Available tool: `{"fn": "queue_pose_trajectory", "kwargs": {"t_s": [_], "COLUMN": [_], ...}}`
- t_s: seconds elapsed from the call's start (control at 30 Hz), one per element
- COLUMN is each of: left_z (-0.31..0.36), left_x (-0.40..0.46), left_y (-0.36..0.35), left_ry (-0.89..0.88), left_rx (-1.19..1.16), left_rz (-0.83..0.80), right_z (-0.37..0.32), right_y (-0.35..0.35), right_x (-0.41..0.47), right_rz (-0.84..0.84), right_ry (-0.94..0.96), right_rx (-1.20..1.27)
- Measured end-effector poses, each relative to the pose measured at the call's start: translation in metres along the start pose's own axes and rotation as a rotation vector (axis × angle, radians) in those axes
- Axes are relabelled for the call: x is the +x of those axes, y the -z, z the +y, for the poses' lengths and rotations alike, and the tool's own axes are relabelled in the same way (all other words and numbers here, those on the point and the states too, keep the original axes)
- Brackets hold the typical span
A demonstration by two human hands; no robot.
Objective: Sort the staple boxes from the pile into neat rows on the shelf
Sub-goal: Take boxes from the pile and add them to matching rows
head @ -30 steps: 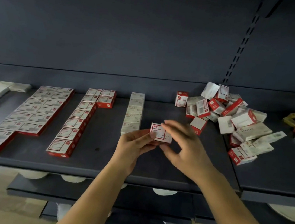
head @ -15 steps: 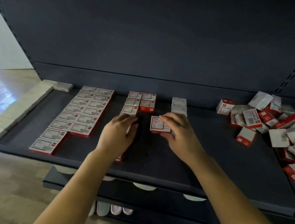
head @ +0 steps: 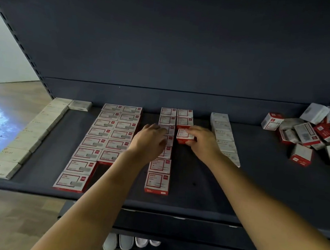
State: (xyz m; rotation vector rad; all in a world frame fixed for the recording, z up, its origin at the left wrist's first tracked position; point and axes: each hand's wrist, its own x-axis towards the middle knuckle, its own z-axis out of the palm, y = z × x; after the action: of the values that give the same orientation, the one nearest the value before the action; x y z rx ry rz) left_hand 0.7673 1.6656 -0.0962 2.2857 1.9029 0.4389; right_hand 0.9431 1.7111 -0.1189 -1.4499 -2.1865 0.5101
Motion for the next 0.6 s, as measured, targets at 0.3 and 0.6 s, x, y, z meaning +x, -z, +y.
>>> {"fn": "queue_pose_trajectory", "kwargs": {"t_s": [0.3, 0.6], "left_z": [-0.002, -0.003], "left_x": [0.015, 0.017], "left_y": [-0.013, -0.016], "left_ry": [0.199, 0.222], "left_rx": [-0.14, -0.168], "left_rz": [-0.134, -0.18], "right_z": [0.0, -0.002], "right_y": [-0.014, -0.018], "right_x": [0.001, 0.012], "right_rz": [0.064, 0.014], "right_ry": [-0.201, -0.137], "right_rx": [0.041, 0.0]}}
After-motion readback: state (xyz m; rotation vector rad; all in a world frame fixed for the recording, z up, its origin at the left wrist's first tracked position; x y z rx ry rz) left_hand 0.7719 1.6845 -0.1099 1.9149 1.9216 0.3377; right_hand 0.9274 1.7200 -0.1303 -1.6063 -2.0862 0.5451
